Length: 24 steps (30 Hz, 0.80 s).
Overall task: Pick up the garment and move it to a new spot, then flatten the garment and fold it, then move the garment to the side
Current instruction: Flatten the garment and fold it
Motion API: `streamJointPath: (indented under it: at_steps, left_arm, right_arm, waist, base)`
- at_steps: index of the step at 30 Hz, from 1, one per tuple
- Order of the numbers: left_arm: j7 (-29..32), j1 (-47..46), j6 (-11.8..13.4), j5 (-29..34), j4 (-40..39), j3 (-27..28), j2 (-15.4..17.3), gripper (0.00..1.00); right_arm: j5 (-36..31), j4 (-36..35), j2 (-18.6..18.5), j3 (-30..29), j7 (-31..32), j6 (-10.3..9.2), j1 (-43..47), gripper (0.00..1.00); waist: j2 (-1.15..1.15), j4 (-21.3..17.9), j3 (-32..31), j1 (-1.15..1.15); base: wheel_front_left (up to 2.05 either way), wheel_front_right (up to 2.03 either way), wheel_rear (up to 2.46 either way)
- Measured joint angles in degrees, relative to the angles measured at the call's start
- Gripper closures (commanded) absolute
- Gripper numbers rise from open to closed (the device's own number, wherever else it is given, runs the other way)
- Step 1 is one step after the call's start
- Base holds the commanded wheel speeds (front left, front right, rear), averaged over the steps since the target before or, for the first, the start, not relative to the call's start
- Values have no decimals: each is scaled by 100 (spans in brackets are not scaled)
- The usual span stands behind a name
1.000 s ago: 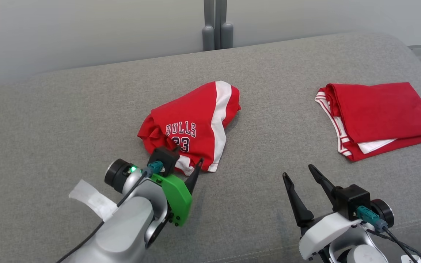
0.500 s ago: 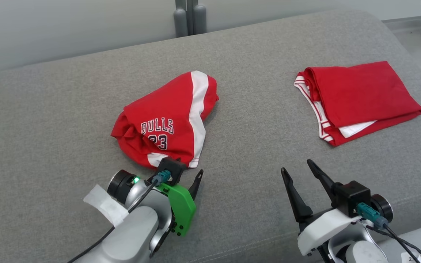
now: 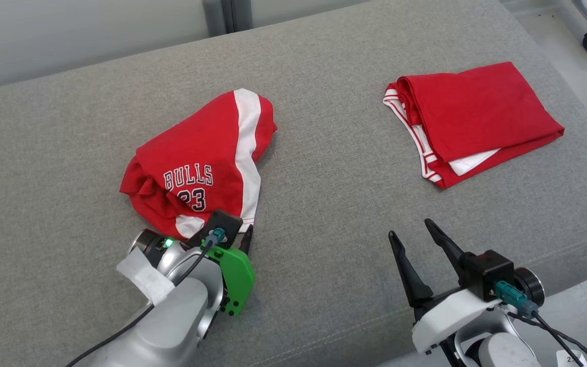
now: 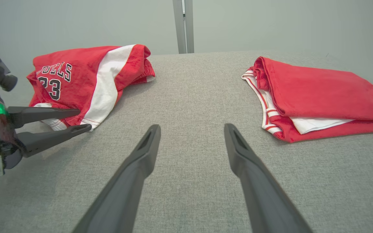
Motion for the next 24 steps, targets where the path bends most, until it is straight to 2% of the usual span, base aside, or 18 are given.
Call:
streamJointPath:
  at_steps: [1, 12, 24]
  left_arm:
    - [-19, -12, 1, 0, 48, -2, -7, 100]
    - [-365, -123, -22, -121, 261, 86, -132, 100]
    - [-655, -1370, -114, -20, -670, 241, -109, 100]
  right_arm:
    - [0, 5, 0, 0, -5, 0, -1, 0]
    - [-12, 40, 0, -16, 0, 0, -5, 0]
    - [-7, 82, 0, 8, 29, 0, 41, 0]
  waist:
    - [0, -11, 11, 0]
    - [0, 47, -62, 0]
    - [0, 196, -389, 0]
  base:
    - [0, 0, 0]
    - [0, 0, 0]
    - [0, 0, 0]
